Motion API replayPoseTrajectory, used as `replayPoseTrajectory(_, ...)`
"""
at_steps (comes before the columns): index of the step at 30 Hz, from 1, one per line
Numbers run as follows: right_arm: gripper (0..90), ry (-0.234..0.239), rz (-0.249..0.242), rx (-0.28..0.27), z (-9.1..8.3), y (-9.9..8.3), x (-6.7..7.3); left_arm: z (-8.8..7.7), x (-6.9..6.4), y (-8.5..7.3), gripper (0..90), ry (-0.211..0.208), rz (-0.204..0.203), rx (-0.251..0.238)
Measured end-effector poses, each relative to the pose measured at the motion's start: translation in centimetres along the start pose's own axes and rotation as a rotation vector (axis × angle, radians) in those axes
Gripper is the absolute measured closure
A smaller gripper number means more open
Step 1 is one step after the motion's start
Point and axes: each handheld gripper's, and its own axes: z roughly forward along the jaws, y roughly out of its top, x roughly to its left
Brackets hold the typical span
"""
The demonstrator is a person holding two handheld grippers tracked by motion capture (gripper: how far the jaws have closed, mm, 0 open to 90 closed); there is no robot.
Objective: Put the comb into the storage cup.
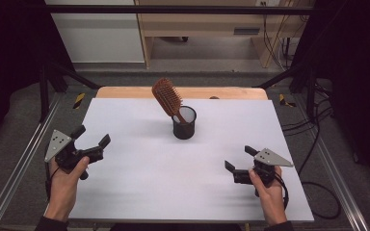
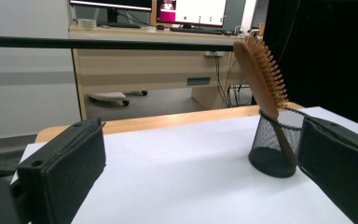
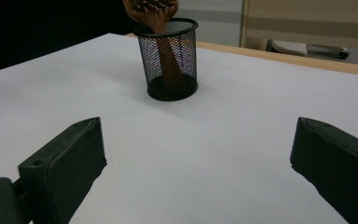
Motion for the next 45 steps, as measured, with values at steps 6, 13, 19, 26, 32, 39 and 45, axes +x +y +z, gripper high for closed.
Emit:
replayPoseTrajectory(6, 3.5, 0.001, 0.002, -0.002, 0.0, 0.0, 0.0, -0.4, 0.5, -0.9, 1.4, 0.017, -0.003, 0.006)
replayPoseTrajectory(13, 3.5, -0.001, 0.000, -0.003, 0.0, 0.0, 0.0, -0.8, 0.7, -1.7, 1.4, 0.020, 0.006, 0.012)
replayPoseTrajectory(19, 3.5, 0.002, 0.000, -0.001, 0.0, 0.0, 0.0, -1.1, 0.8, -2.3, 1.4, 0.026, 0.004, 0.014)
replayPoseTrajectory(26, 3.5, 0.001, -0.001, -0.001, 0.0, 0.0, 0.0, -1.2, 0.7, -3.0, 1.4, 0.026, 0.010, 0.026)
replayPoseTrajectory(32, 3.4, 0.000, -0.002, 0.000, 0.0, 0.0, 0.0, -1.3, 0.6, -3.3, 1.3, 0.020, 0.029, 0.033)
replayPoseTrajectory(39, 3.4, -0.001, -0.005, 0.001, -0.1, 0.0, 0.0, -1.5, 0.4, -3.8, 1.5, 0.007, 0.044, 0.036)
replayPoseTrajectory(45, 3.5, -0.005, -0.005, 0.001, -0.2, 0.0, 0.0, -1.7, 0.2, -4.0, 1.5, 0.003, 0.069, 0.044)
